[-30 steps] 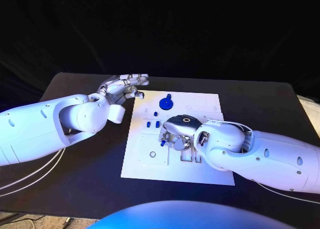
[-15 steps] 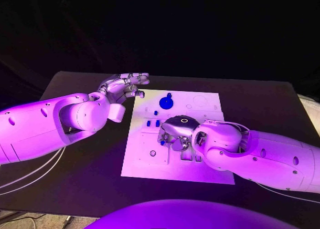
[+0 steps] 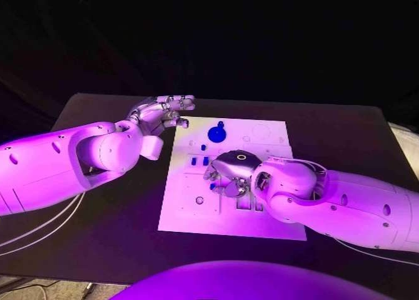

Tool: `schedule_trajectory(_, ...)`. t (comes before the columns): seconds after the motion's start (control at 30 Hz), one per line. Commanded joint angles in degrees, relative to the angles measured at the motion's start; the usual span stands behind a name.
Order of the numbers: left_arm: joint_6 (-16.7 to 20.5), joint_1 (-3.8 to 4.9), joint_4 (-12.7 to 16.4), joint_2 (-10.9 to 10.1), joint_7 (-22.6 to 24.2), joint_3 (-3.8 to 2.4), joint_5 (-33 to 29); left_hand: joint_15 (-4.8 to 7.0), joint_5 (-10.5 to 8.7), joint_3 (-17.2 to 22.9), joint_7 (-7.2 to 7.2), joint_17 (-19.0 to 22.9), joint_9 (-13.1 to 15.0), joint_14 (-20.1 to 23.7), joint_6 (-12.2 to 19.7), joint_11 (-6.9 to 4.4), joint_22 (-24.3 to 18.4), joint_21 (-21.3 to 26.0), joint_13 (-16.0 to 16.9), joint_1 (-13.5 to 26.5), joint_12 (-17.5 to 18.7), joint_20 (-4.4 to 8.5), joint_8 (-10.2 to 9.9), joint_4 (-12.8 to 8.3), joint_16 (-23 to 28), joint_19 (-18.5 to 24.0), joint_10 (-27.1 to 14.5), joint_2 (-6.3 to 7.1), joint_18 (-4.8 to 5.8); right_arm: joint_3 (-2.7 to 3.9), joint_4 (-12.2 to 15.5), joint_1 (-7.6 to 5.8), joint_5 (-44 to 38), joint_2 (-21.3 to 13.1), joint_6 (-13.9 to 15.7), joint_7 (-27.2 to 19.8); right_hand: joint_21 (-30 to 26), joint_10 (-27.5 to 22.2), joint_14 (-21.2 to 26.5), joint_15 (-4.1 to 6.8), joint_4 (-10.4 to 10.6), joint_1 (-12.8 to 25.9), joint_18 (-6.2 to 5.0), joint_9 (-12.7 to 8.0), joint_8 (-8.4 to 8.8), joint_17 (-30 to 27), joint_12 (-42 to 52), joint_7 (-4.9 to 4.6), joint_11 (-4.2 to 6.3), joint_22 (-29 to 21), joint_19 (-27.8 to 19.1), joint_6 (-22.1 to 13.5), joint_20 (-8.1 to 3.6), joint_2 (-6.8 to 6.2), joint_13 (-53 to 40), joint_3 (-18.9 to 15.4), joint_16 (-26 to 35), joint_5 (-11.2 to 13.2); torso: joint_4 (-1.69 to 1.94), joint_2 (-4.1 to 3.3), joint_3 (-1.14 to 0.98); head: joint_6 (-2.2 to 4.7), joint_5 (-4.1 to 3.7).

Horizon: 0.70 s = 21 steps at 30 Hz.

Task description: Assemble the parts on the task board

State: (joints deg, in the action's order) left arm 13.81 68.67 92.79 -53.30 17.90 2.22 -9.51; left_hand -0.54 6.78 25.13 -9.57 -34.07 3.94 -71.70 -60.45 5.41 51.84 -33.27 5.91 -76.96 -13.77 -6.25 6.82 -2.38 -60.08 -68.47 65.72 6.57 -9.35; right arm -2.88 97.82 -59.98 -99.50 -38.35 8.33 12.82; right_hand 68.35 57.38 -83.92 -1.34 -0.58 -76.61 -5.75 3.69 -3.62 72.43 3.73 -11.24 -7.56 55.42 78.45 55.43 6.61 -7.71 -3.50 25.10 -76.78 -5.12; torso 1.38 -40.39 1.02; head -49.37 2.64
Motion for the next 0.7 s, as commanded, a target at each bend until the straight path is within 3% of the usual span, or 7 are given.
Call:
schedule_trajectory(0.03, -1.3, 0.02, 0.0, 0.1, 0.1, -0.04, 0.4, 0.06, -0.15, -0.3, -0.1, 0.1, -0.1, 0.5, 0.4, -0.14, -0.1, 0.3, 0.1, -0.6, -0.2, 0.01, 0.2, 0.0, 0.4, 0.1, -0.4, -0.2, -1.11, -0.04, 0.8, 0.12, -0.6, -1.3, 3.7, 0.7, -0.3, 0.1, -2.7, -0.36, -0.3, -0.4, -0.95, 0.1, -0.09, -0.2, 0.6, 0.18, 0.25, -0.1, 0.0, -0.1, 0.37, -0.24, -0.2, -0.4, 0.4, -0.5, 0.04, 0.01, -0.07, 0.12, -0.1)
schedule_trajectory(0.2, -1.3, 0.02, -0.1, 0.1, 0.0, -0.04, 0.4, 0.04, -0.15, -0.3, -0.13, 0.1, -0.1, 0.5, 0.5, -0.12, -0.1, 0.3, 0.1, -0.6, -0.2, 0.01, 0.2, 0.0, 0.4, 0.1, -0.5, -0.21, -1.11, 0.51, 4.0, -0.47, 0.3, -4.9, 5.5, 0.7, -0.3, 1.4, -2.6, -0.05, -0.8, -1.0, -0.98, 0.3, -0.41, -0.5, 1.9, 0.72, 0.73, -0.2, 0.1, 1.3, 0.17, 0.31, -0.3, -0.7, 0.6, -1.0, -0.04, 0.01, -0.03, 0.3, -0.19)
schedule_trajectory(0.4, -1.3, 0.02, -0.1, 0.1, 0.0, -0.04, 0.4, 0.04, -0.15, -0.3, -0.13, 0.1, -0.1, 0.5, 0.5, -0.12, -0.1, 0.3, 0.1, -0.6, -0.2, 0.01, 0.2, 0.0, 0.4, 0.1, -0.5, -0.21, -1.11, 1.04, 7.3, -3.29, 2.1, -10.5, 4.4, 2.0, -0.3, 2.8, -2.6, 0.43, -0.9, -1.0, -0.95, 0.4, -0.58, -0.7, 2.9, 1.64, 1.35, -0.1, 0.3, 2.5, -0.19, 0.46, -0.3, -0.7, 0.6, -1.1, -0.12, 0.03, 0.0, 0.67, -0.7)
schedule_trajectory(0.5, -1.4, 0.02, -0.1, 0.1, 0.0, -0.04, 0.4, 0.03, -0.14, -0.4, -0.13, 0.2, -0.1, 0.5, 0.5, -0.11, -0.1, 0.4, 0.1, -0.7, -0.2, 0.0, 0.2, 0.0, 0.4, 0.1, -0.6, -0.24, -1.1, 1.15, 8.2, -5.21, 2.7, -14.0, 2.9, 3.1, -0.2, 2.9, -2.6, 0.9, -0.7, -0.3, -0.91, 0.4, -0.42, -0.7, 3.0, 2.4, 1.9, 0.1, 0.5, 2.8, -0.51, -0.32, -0.2, -1.5, 0.6, -1.0, -0.14, 0.02, 0.03, 1.02, -1.25)
schedule_trajectory(0.7, -1.6, 0.02, 0.0, 0.2, 0.0, -0.03, 0.5, 0.03, -0.14, -0.4, -0.13, 0.2, -0.1, 0.5, 0.5, -0.11, -0.1, 0.4, 0.1, -0.7, -0.2, 0.0, 0.2, 0.0, 0.4, 0.1, -0.6, -0.24, -1.1, 1.19, 8.3, -6.3, 1.5, -17.4, 0.8, 4.3, -0.5, 1.0, -2.7, 1.37, 0.1, 0.6, -0.89, 0.2, -0.03, -0.8, 2.6, 3.61, 2.29, -0.1, 0.5, 2.5, -0.88, -1.84, -0.1, -4.8, 0.6, -0.1, -0.17, -0.08, -0.1, 1.61, -1.59)
